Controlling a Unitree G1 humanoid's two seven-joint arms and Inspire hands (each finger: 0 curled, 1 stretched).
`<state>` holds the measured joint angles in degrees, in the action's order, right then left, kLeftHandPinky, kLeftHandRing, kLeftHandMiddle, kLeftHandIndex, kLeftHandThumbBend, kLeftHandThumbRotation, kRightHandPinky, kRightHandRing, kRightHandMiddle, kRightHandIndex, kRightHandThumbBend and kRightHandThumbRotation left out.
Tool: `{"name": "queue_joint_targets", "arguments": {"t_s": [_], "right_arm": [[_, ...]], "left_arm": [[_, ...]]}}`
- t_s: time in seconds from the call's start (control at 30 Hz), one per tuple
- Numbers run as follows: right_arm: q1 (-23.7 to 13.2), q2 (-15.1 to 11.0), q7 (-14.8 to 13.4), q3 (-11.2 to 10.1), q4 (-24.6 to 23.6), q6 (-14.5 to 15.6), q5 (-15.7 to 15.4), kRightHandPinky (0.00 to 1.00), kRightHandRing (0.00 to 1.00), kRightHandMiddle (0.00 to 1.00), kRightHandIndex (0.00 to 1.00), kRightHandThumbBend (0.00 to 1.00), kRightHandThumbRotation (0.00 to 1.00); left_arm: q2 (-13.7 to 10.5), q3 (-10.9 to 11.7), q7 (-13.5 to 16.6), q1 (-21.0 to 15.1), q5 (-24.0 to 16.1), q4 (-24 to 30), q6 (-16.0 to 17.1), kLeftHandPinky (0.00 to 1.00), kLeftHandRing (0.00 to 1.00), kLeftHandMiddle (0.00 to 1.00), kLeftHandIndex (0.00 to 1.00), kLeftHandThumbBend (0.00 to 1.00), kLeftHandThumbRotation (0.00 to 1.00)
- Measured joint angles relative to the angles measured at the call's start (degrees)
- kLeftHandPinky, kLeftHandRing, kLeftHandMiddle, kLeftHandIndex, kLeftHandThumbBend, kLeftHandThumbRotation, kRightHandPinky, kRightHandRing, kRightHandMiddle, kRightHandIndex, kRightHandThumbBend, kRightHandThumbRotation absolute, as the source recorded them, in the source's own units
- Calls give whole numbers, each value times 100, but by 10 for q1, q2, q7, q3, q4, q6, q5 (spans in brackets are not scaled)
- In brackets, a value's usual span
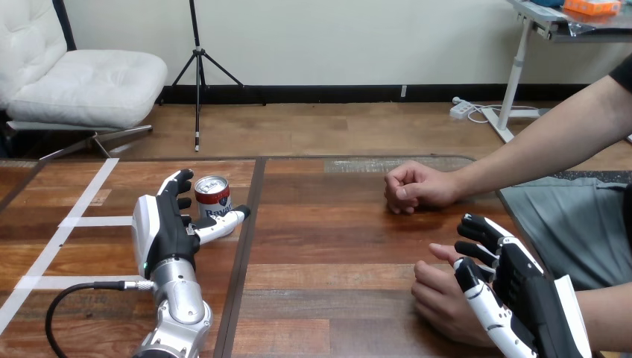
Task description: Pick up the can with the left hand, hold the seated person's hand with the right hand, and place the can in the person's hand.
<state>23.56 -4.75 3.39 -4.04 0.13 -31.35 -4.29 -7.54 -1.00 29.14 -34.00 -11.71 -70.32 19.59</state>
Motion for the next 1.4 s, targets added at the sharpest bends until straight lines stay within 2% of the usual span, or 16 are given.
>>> {"name": "queue_joint_targets", "arguments": {"t_s": [0.67, 1.27, 1.4], "right_arm": [[7, 0, 0, -1, -3, -2, 3, 72, 80, 84, 83, 57, 64], [13, -2, 3, -4, -3, -5, 13, 72, 81, 84, 83, 57, 65], [14, -2, 4, -4, -3, -5, 13, 71, 80, 84, 82, 57, 65]], "left_arm": [[2, -6, -1, -4, -6, 0, -25, 75, 86, 91, 89, 77, 13], [3, -7, 0, -7, -7, 0, -31, 75, 86, 92, 91, 76, 14], [4, -6, 0, -7, -6, 0, -30, 75, 86, 91, 90, 76, 11]]}}
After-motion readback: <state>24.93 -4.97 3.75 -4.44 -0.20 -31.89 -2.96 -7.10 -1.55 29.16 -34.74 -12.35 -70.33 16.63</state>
